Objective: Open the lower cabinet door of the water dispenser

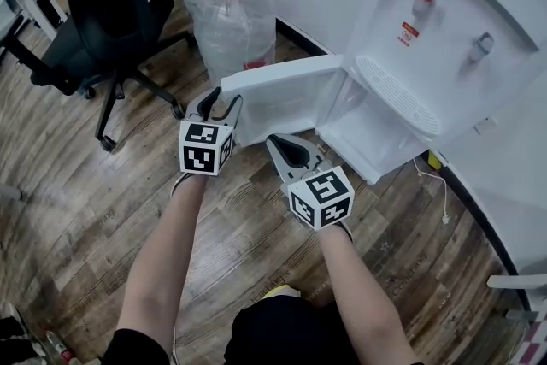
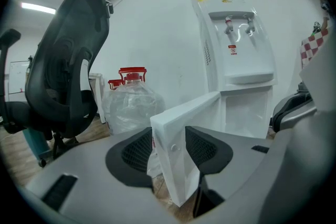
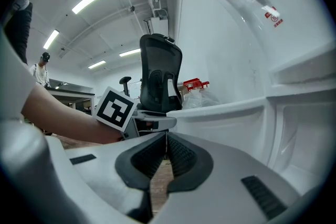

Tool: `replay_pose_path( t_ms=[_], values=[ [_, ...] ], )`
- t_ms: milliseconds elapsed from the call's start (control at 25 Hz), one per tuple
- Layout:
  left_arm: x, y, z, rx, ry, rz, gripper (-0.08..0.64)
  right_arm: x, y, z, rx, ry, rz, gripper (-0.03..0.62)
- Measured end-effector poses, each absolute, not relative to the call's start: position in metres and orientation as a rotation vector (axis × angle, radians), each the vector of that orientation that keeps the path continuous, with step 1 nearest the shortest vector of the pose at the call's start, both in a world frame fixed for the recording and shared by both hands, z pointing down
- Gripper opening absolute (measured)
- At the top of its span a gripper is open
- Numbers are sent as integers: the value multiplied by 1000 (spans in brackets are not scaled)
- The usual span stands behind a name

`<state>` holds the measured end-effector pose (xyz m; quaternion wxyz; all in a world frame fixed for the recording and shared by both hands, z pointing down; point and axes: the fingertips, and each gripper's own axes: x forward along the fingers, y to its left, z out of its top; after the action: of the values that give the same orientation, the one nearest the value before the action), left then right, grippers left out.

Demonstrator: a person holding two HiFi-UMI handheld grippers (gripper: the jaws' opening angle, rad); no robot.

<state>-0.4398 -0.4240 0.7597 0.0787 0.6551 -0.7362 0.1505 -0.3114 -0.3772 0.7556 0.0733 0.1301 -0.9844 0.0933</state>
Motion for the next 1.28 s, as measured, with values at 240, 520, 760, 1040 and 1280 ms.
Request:
replay_pose_path(
  t_ms=[240, 520, 760, 1040, 1280],
  values=[
    [-434, -410, 753, 1949, -2212, 454, 199, -300, -369, 747, 402, -2962, 262, 24],
    [-407, -390, 737, 1968, -2214, 459, 183, -263, -365, 732, 457, -2968, 233, 24],
    [-365, -374, 728, 2005, -2177, 458, 110, -221, -358, 718, 536, -2972, 211, 23],
    [-290, -361, 723, 2121, -2055, 417, 47, -163, -350, 710, 626, -2954, 195, 23],
    [-218, -372, 721, 2228, -1909, 386, 15, -106, -365, 701, 766, -2924, 229, 23]
  ],
)
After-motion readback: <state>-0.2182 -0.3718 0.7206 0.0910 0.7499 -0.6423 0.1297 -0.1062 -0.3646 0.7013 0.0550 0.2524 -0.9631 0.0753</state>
